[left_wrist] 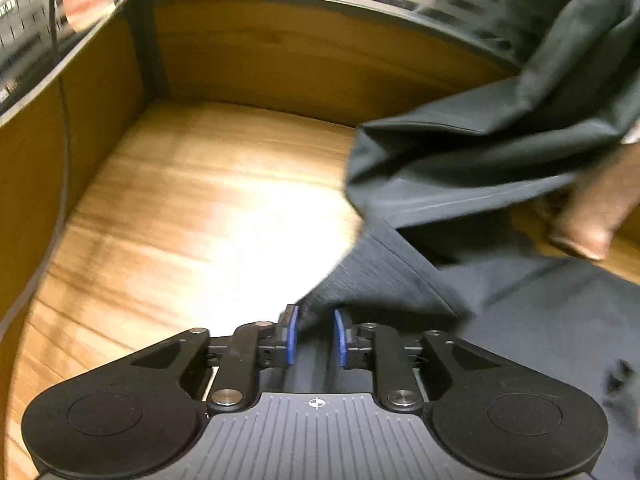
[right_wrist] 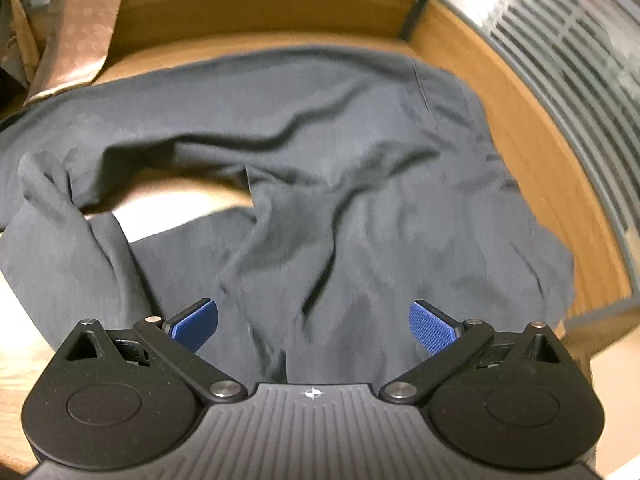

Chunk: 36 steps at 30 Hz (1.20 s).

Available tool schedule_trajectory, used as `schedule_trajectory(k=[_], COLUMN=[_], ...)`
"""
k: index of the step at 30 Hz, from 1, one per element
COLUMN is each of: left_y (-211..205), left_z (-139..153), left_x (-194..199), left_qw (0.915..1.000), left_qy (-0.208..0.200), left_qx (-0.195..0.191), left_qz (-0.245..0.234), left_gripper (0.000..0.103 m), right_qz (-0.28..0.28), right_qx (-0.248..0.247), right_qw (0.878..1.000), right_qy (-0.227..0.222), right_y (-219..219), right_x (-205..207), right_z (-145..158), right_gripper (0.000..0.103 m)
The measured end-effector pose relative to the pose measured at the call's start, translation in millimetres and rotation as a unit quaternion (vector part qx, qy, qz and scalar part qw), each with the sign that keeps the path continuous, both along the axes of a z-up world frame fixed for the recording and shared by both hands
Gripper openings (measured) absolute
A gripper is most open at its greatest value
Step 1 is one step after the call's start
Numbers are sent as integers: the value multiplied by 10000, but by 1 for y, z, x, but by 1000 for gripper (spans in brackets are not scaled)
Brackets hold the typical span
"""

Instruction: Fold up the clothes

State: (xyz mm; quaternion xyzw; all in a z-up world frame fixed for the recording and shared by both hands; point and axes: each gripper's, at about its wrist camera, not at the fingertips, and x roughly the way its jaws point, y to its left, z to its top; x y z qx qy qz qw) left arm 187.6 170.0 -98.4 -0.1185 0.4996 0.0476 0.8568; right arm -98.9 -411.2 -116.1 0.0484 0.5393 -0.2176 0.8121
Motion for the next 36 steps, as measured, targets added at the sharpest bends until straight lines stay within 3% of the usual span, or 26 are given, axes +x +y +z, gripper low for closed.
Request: schedule_trajectory(k=[1, 6, 12, 17, 19, 25, 31, 36], left_y=[1, -28, -89, -137, -157, -210, -266, -300], left_z=[3, 17, 12, 5, 2, -12, -27, -38], left_x=[-7, -33, -46, -46, -47, -43, -35, -21], left_qw=[9998, 9940, 9725, 9584, 9525, 9355, 9124, 9062], left_qy=[-80, -338, -192, -130, -157, -207, -376, -457], left_qx=[-169, -255, -467, -656, -669, -748, -692, -622], left_qz=[-97, -1007, -2274, -2775, -2968, -3447, -4017, -4157], left_gripper=[32, 42, 48, 53, 64, 82, 83, 86], right_qz=[-57, -206, -423, -628, -708, -896, -1179, -1334], right_qx=[42, 126, 240, 296, 313, 326, 360, 374], right_qw=[10000, 9997, 9988, 9976, 9970, 9954, 9924, 9904], right_qy=[9, 47, 12, -16, -23, -11, -17, 16], right_y=[0, 2, -1, -4, -6, -14, -28, -31], right_x=[-4, -19, -37, -53, -60, -84, -112, -135], right_z=[-1, -4, -1, 0, 0, 0, 0, 1], right_gripper=[102, 102, 102, 102, 102, 102, 102, 102])
